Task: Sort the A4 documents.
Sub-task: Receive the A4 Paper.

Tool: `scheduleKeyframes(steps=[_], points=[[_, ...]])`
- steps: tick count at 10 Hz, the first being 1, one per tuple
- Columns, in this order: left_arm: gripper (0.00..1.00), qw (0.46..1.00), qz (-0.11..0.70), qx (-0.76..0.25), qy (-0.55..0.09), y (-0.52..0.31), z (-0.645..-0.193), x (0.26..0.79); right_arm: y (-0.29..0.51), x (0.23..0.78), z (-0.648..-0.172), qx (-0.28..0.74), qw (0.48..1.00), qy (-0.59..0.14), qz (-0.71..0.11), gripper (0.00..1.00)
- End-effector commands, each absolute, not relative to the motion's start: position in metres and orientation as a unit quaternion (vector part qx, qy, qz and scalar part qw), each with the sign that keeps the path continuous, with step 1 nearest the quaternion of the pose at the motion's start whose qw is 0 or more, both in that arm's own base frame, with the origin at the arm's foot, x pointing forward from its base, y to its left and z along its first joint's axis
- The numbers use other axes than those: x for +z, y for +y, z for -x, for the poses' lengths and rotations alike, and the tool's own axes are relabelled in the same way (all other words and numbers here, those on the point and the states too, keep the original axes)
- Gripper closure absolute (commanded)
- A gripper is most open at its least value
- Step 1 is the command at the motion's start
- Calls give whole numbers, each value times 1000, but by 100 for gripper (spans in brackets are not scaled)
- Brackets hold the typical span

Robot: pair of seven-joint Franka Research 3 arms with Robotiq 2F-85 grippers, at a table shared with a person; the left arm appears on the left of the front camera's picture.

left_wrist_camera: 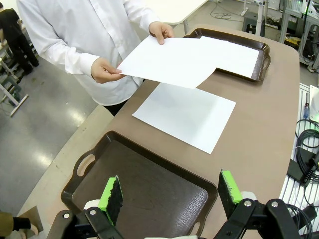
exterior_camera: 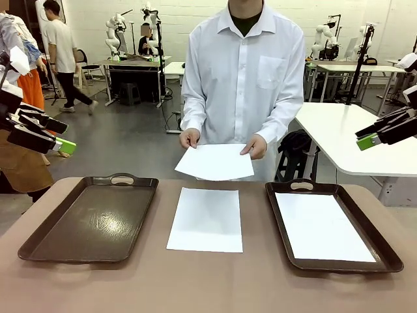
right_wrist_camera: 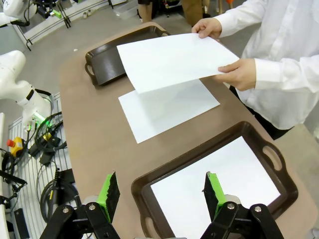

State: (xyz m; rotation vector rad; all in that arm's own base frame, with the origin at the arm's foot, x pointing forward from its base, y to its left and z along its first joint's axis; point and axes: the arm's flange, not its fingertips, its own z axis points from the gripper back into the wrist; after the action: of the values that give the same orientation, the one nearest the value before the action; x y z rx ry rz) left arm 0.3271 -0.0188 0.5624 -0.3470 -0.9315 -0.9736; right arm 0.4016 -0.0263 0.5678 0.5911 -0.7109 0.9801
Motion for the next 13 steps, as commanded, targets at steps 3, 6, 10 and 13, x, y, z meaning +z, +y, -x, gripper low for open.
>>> scheduleKeyframes(steps=[3,6,10,13], points=[[0,764,163,-451,-431,-18,-329,561,-26,567,-402,454,781,-329,-274,11],[0,764,163,-451,-431,-18,-329,561,-26,567,-402,454,781,-329,-274,11],[0,764,163,-451,-431,-18,-329,561,-26,567,-402,454,781,-329,-274,11],[0,764,163,-451,-431,-18,-329,561,-26,567,-402,454,781,-329,-274,11]])
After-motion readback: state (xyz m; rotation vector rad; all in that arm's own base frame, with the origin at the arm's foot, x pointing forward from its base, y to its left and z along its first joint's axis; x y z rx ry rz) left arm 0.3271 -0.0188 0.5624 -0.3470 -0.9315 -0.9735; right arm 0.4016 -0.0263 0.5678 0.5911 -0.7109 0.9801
